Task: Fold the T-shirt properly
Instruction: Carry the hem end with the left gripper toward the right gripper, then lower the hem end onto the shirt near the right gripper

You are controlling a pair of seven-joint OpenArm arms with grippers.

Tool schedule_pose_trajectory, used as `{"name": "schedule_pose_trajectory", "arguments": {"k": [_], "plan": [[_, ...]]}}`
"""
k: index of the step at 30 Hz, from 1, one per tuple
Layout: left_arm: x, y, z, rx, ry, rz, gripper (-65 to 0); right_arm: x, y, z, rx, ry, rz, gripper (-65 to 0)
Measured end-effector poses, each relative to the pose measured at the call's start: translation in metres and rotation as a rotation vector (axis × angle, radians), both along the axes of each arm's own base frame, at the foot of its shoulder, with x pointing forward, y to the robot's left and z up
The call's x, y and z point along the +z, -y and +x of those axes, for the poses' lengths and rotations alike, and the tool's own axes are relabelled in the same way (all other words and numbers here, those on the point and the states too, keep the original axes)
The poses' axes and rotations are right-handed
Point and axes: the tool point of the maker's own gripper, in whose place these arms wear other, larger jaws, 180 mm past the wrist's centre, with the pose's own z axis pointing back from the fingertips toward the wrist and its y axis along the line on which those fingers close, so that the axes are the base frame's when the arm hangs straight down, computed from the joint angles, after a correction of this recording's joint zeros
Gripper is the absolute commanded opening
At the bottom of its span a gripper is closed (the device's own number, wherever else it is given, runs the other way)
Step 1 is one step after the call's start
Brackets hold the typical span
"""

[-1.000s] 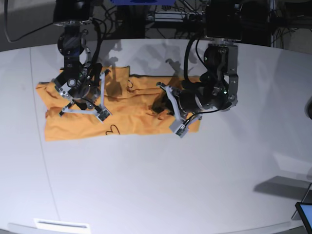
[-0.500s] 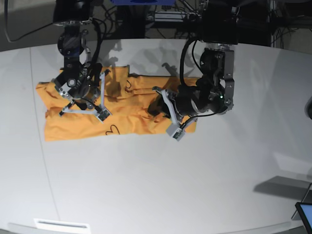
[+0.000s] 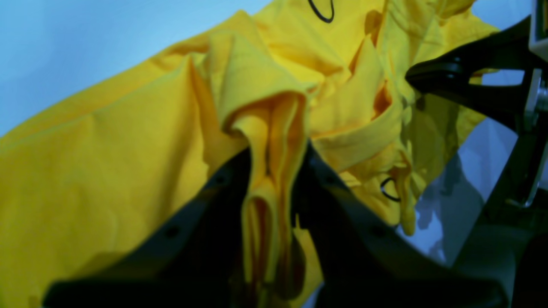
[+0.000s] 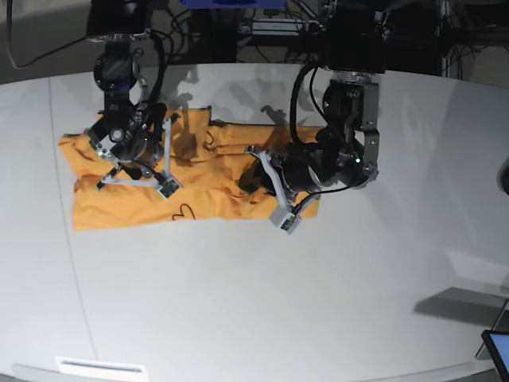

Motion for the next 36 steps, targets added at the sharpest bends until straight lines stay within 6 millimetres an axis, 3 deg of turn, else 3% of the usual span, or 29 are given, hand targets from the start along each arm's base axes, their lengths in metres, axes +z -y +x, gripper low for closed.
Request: {"name": "schedule_pose_trajectory", "arguments": {"k": [6,8,11,15,21,28,36], "plan": [[0.007,0.001,0.007,-0.001,0.02,-0.006,-64.8,0.0,0.001,0.0,0.001,0.001,-0.001,-65.0],[0.011,0.002,0.011,-0.001,0.03,-0.016,-59.1,0.0,0.001,0.0,0.001,0.001,-0.001,-65.0],[0.011,0.003,0.011,-0.002,0.029,-0.016,-45.2,0.0,0.001,0.0,0.001,0.001,-0.001,-65.0],[0.015,0.01,0.012,-0.003,0.034,-0.037,-36.3,0.0,0.001,0.0,0.0,0.001,-0.001,-65.0],[0.016,0.018,0.009,-0.035,0.044,-0.043,-34.6,0.0,0.001,0.0,0.001,0.001,-0.001,-65.0],[0.018,0.047,-0.007,-0.171,0.067,-0.036,-30.9,0.0,0.0,0.001,0.0,0.001,-0.001,-65.0],[0.053,0.059,-0.001,-0.185,0.176,-0.062,-30.9,0.0,0.0,0.0,0.001,0.001,-0.001,-65.0]]}}
